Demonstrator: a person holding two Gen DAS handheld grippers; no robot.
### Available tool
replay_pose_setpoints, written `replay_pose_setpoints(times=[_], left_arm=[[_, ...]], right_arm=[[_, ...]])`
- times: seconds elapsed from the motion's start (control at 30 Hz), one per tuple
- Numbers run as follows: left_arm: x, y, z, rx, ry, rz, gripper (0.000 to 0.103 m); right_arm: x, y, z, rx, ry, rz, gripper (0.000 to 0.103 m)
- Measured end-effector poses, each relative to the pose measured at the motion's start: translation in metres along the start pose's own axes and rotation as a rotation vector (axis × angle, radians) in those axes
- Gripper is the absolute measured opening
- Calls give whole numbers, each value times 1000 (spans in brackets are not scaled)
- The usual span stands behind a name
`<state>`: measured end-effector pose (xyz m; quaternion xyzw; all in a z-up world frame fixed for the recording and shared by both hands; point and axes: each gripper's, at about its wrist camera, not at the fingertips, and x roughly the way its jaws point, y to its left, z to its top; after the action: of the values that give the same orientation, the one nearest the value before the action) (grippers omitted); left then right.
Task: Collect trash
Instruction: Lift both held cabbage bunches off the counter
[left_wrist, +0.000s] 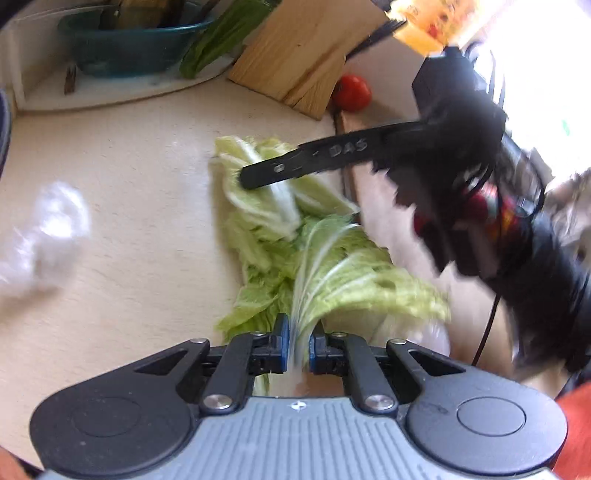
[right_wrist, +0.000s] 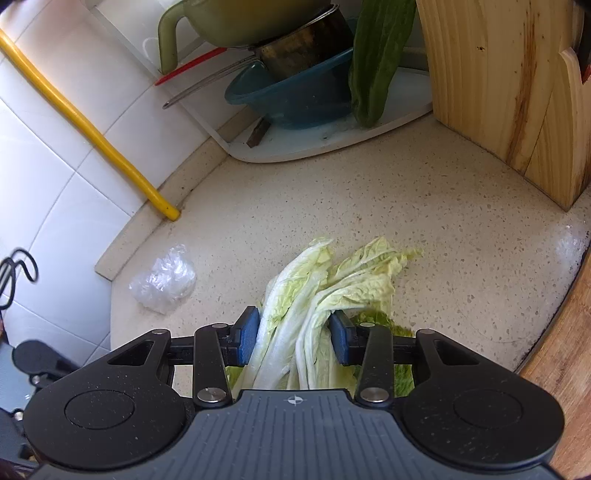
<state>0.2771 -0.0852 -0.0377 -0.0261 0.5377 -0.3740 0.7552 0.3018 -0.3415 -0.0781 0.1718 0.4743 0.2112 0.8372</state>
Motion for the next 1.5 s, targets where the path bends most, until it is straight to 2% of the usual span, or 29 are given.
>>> replay_pose_setpoints(times=[0.13, 0.17, 0.2, 0.23, 0.3, 0.33, 0.4, 0.47, 0.5, 0.53, 0.6, 0.67, 0.73, 0.8, 0.97, 1.07, 1.23, 1.33, 1.5], left_arm=[[3, -21, -13, 80, -17, 96, 9], [4, -21, -12, 106, -12, 148, 11], [7, -24, -16, 140, 4, 213, 22], [8, -28, -19, 169, 6, 267, 38], [14, -37, -25, 236, -2, 335, 52], [21, -44, -27, 306, 11, 373, 61], [29, -53, -35, 461, 1, 439, 69], [37, -64, -41, 587, -21, 476, 66], [37, -68, -43, 629, -11, 484, 54], [36, -72, -44, 646, 14, 463, 29], [24, -73, -39, 567, 35, 408, 6], [-1, -66, -26, 418, 29, 285, 7], [-33, -53, -12, 251, -32, 106, 7], [-52, -42, -3, 131, -98, 31, 7], [-72, -21, 2, -61, -246, -120, 7], [-88, -22, -1, -40, -305, -86, 7], [-102, -23, -10, -25, -355, -55, 7], [-104, -17, -16, -52, -380, -64, 7], [-122, -9, -35, -109, -443, -38, 7]], right_arm=[[-1, -1, -1, 11, -3, -4, 49], [-1, -1, -1, 8, -2, -6, 49], [-2, -1, -2, 8, -2, -7, 49], [-2, -1, -3, 7, -1, -6, 49], [0, 0, -3, 4, 2, -5, 49], [1, 0, -3, 0, 2, -5, 50], [2, 1, -2, -7, 6, -3, 51], [2, 2, -2, -17, 9, -7, 51], [3, 1, -2, -22, 11, -8, 51], [3, 1, -2, -24, 13, -9, 51], [3, 1, -3, -29, 12, -11, 50], [1, -1, -4, -21, 13, -2, 49], [1, -5, -5, 5, 20, 29, 47], [1, -6, -8, 14, 21, 44, 47], [-10, 0, -7, 37, -28, 92, 43], [-24, 7, 1, 42, -76, 124, 41], [-49, 11, 16, 54, -177, 144, 40], [-59, 9, 21, 84, -220, 143, 40], [-72, 16, 23, 98, -264, 154, 39]])
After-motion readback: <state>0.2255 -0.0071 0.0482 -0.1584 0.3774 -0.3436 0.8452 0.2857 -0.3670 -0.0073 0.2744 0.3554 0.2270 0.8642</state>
